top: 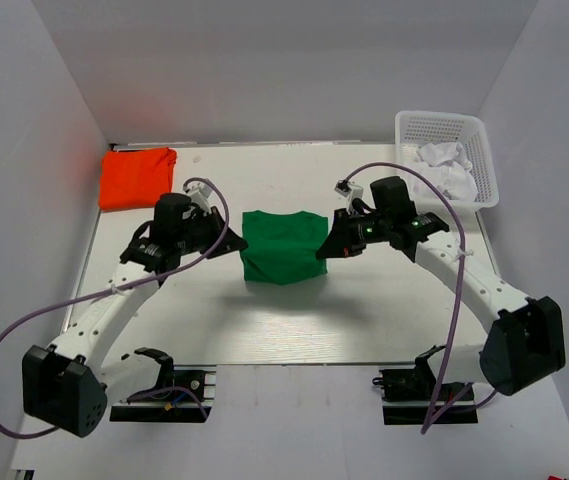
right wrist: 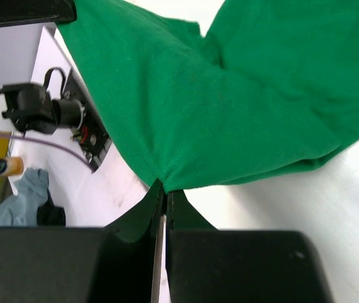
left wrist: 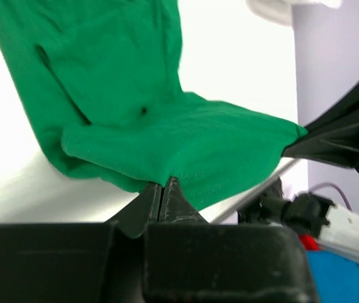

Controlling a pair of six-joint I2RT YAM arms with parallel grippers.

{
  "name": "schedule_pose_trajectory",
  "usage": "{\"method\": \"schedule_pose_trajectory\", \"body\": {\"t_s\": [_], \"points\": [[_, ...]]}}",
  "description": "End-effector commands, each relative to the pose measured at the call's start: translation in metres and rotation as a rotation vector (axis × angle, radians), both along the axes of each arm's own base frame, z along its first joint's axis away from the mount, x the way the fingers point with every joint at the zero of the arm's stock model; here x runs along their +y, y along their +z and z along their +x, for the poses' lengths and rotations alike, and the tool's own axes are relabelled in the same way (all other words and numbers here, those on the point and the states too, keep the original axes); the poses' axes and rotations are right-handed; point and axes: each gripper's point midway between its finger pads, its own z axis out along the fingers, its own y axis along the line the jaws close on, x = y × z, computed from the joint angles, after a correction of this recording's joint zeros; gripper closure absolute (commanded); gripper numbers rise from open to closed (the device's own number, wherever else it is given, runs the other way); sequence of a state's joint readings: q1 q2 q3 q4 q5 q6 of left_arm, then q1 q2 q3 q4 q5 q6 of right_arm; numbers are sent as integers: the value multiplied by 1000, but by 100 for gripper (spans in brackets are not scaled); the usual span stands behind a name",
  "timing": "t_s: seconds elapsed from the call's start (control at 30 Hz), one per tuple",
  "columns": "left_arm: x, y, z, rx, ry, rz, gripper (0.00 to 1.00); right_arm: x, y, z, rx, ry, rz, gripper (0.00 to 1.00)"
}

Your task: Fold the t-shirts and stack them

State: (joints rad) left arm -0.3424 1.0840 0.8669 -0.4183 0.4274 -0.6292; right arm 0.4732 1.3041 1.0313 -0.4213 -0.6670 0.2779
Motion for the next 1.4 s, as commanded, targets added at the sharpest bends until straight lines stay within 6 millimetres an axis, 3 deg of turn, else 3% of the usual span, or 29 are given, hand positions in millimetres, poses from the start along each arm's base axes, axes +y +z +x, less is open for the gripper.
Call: {"method": "schedule_pose_trajectory", "body": {"t_s": [0.0,0.23,0.6,0.7,0.77,0.83,0.87,0.9,0.93,1.0,1.03,1.07,1.1,1.17,1.2,1.3,1.37], "points": [[4,15,36,-89,75,15,100,5,8,25,-34,-24,47,100],[8,9,88,-121,167,88,100,0,6,67,-30,-81,91,100],[2,-9,145,-104,197,151,100,-1,-4,124,-27,-142,98,100],[2,-24,160,-67,203,168,100,-5,-18,146,-14,-177,71,100],[2,-36,173,-44,210,178,100,-3,-17,159,-32,-202,62,100],[4,-45,181,-22,217,187,100,-5,-38,171,8,-233,34,100],[1,-44,185,-23,210,181,100,-4,-32,180,-9,-235,40,100],[0,-49,188,-10,214,178,100,-2,-53,185,39,-240,21,100],[5,-63,194,17,229,195,100,-4,-55,190,46,-251,20,93],[6,-67,204,25,253,202,71,-1,-67,204,63,-262,11,84],[11,-79,208,55,266,220,51,-2,-64,213,47,-272,13,75],[12,-73,216,36,281,223,26,-3,-71,218,55,-277,3,10],[20,-71,221,27,321,252,1,-2,-66,225,43,-283,7,10],[24,-71,224,31,346,276,1,-3,-65,240,5,-304,-17,10],[24,-66,224,23,347,272,1,-4,-53,247,-26,-321,-23,10],[21,-54,219,-29,312,248,1,-9,-60,243,-36,-343,-63,10],[10,-62,206,-30,242,232,1,-15,-50,242,-71,-371,-62,10]]}}
